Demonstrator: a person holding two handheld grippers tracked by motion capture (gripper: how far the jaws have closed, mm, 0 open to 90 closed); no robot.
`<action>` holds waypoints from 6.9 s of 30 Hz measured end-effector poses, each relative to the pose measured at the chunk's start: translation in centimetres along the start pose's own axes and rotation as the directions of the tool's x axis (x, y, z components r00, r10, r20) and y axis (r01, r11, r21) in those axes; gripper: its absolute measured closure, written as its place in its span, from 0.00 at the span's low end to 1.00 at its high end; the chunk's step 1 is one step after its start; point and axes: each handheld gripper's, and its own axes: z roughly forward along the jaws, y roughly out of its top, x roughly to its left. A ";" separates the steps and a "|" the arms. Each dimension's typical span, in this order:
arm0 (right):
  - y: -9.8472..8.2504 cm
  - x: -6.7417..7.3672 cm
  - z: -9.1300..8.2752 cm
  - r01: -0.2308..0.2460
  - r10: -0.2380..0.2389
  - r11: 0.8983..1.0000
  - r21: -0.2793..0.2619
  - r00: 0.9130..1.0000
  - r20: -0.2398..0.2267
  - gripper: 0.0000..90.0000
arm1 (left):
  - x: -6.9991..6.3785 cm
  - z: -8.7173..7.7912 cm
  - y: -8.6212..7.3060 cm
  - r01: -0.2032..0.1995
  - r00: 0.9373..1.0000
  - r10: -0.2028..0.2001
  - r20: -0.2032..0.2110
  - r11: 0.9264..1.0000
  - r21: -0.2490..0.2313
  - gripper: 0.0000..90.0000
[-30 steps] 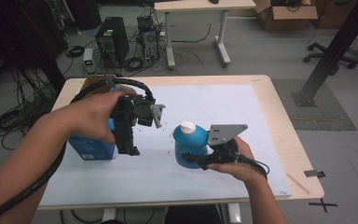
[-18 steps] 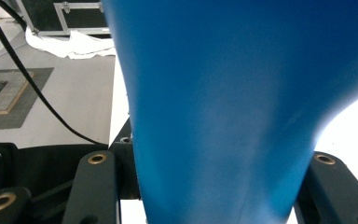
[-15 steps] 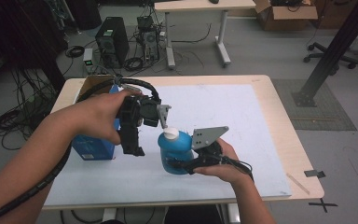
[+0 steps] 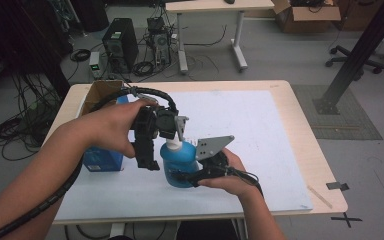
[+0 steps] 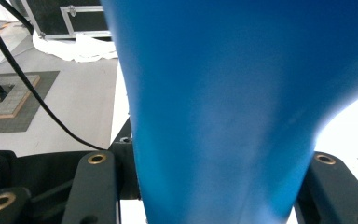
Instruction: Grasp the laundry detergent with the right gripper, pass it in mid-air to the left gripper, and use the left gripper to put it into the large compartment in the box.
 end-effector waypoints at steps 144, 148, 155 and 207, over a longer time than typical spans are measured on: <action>0.5 0.7 -6.7 -0.052 0.072 0.986 -0.160 0.990 0.122 0.00 | 2.1 -2.7 0.7 0.386 0.922 -0.372 -0.109 0.908 0.166 0.42; 0.7 0.8 -7.8 -0.047 0.070 0.983 -0.176 0.989 0.131 0.00 | 3.1 -3.3 0.1 0.475 0.879 -0.461 -0.118 0.865 0.163 0.42; 1.3 0.8 -9.3 -0.023 0.046 0.987 -0.156 0.989 0.142 0.00 | 4.7 -4.9 -1.6 0.658 0.753 -0.648 -0.111 0.740 0.138 0.42; 4.7 -4.9 -14.5 -0.044 -0.021 0.871 0.489 0.992 0.127 0.03 | 8.3 -13.3 -14.5 0.995 0.089 -0.984 -0.153 0.082 0.052 0.42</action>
